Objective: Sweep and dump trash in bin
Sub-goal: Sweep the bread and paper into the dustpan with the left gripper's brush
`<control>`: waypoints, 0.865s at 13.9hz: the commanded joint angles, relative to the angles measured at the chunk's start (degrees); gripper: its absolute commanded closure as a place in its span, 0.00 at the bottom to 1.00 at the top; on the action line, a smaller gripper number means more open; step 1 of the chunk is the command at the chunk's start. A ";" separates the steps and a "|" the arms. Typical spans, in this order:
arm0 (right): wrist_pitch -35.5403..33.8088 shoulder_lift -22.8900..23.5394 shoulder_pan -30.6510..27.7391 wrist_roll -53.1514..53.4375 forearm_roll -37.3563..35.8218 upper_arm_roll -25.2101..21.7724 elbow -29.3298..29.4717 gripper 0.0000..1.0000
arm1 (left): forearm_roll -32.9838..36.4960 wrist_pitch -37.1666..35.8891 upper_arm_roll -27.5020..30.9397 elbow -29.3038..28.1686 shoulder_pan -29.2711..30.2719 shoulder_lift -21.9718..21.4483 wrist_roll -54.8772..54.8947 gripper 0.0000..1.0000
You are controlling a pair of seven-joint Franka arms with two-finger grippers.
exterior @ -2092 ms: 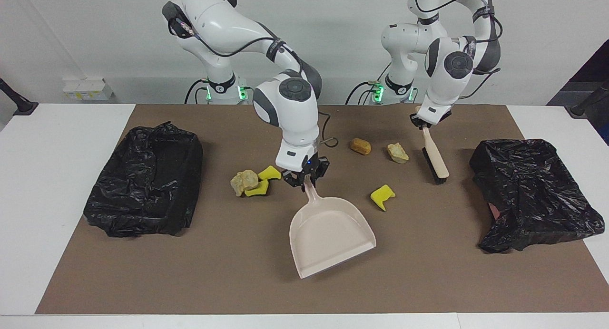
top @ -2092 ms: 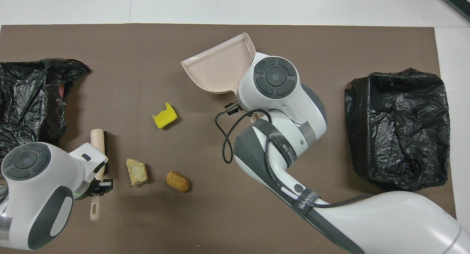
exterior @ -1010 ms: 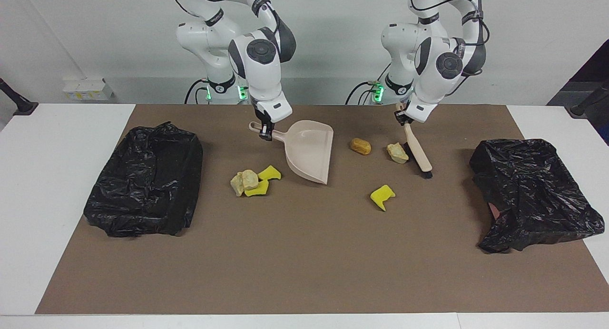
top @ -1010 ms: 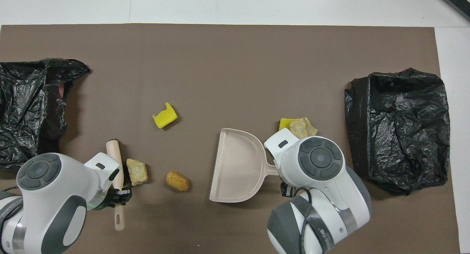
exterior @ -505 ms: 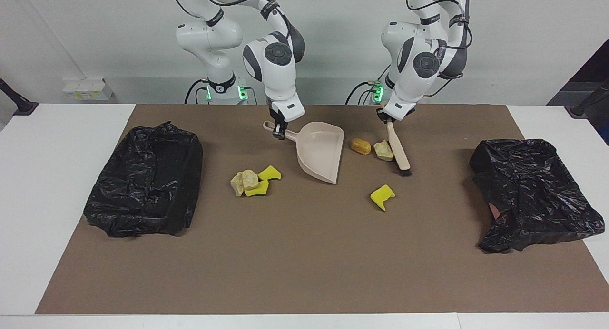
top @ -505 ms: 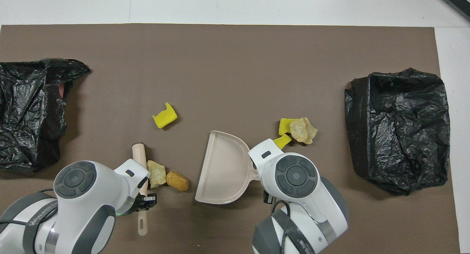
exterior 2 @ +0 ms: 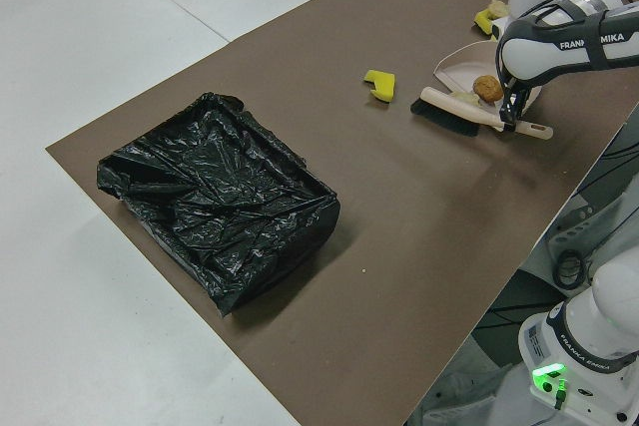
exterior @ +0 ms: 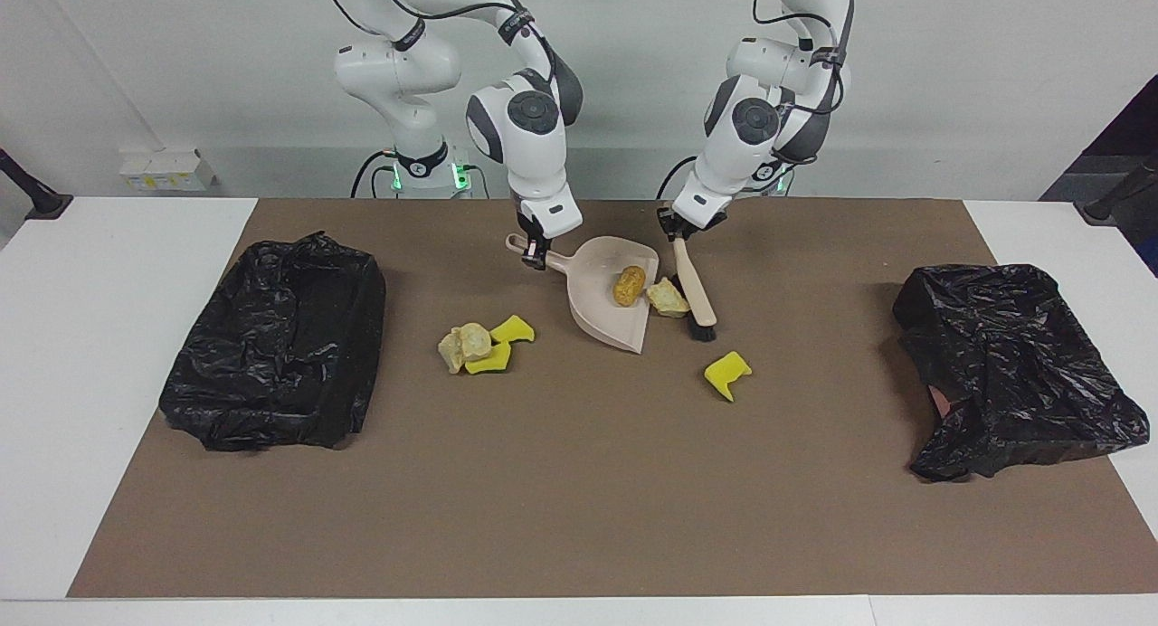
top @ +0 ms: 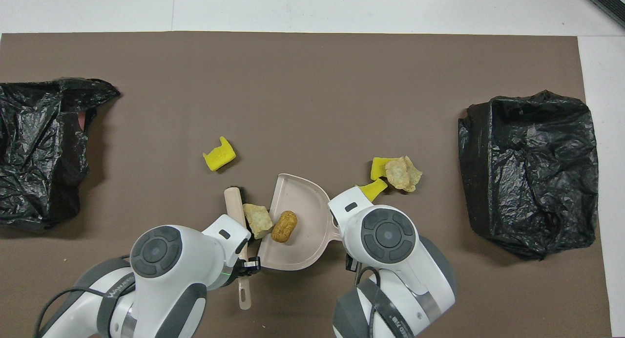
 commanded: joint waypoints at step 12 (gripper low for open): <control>2.88 -0.94 0.97 4.81 -0.70 0.54 -1.73 1.00 | 12.92 -12.98 1.20 18.00 9.35 7.33 28.25 1.00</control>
